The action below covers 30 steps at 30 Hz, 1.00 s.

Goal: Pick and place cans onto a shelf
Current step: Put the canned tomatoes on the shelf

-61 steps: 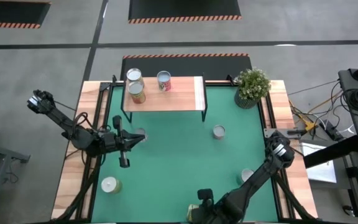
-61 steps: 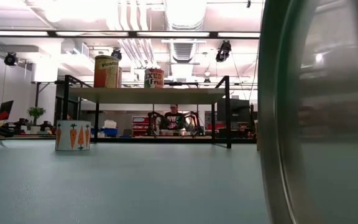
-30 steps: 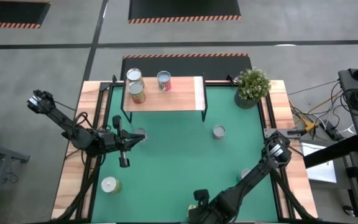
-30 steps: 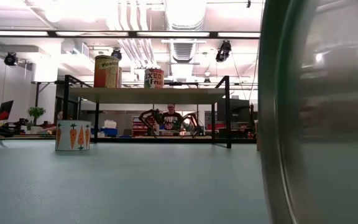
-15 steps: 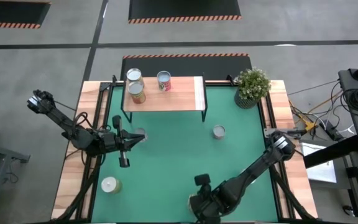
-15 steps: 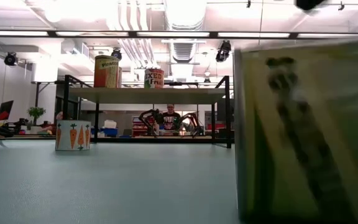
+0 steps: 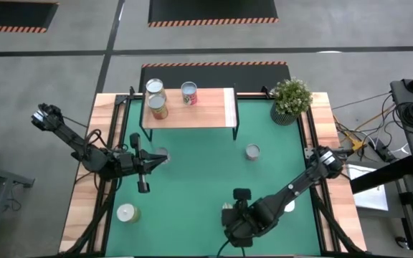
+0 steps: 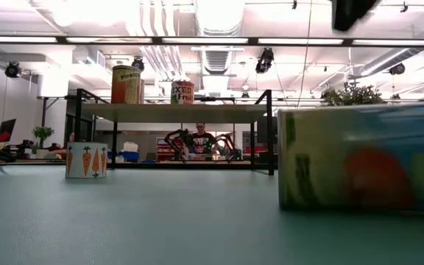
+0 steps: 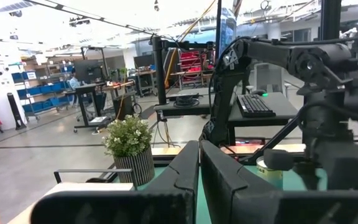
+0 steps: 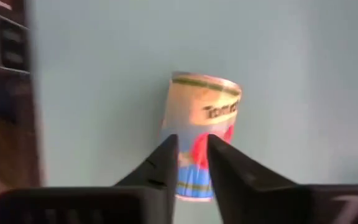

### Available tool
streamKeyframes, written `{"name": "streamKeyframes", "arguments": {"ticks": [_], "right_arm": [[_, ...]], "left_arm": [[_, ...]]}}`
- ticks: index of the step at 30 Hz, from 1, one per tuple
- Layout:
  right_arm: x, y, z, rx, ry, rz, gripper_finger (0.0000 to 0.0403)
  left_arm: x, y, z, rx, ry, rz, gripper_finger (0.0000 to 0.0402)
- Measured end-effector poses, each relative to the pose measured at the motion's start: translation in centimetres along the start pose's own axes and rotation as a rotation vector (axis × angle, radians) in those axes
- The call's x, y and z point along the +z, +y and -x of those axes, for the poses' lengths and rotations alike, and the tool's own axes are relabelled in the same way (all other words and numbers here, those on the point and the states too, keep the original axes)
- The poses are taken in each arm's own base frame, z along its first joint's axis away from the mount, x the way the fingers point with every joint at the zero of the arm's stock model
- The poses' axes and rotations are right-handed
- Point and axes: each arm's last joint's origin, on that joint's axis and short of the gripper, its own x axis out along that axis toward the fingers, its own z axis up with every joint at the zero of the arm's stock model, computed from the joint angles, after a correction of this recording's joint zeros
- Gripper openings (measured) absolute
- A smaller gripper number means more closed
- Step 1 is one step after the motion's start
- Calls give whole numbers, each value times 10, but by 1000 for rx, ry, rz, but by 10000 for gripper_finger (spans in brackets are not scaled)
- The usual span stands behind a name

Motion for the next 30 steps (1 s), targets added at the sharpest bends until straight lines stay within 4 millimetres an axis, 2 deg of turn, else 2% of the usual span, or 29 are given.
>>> {"name": "streamKeyframes", "arguments": {"ticks": [4, 9, 14, 19, 23, 26, 30], "right_arm": [[-2, -9, -10, -107, 49, -55, 160], [4, -23, -22, -129, 62, -41, 256], [0, -48, -45, -159, 170, -41, 312], [0, -85, -71, -214, 242, -58, 338], [4, -107, -87, -179, 245, -41, 344], [6, -117, -95, -126, 246, -30, 335], [6, -126, -97, -116, 266, -20, 303]], "left_arm": [[0, 0, 0, 0, -1, 1, 0], [0, 0, 0, 0, -3, 4, 0], [0, 0, 0, 0, -3, 2, 0], [0, 0, 0, 1, -4, 2, 0], [0, 0, 0, 1, -4, 1, 0], [0, 0, 0, 1, -4, 1, 0], [0, 0, 0, 1, -3, 1, 0]]}}
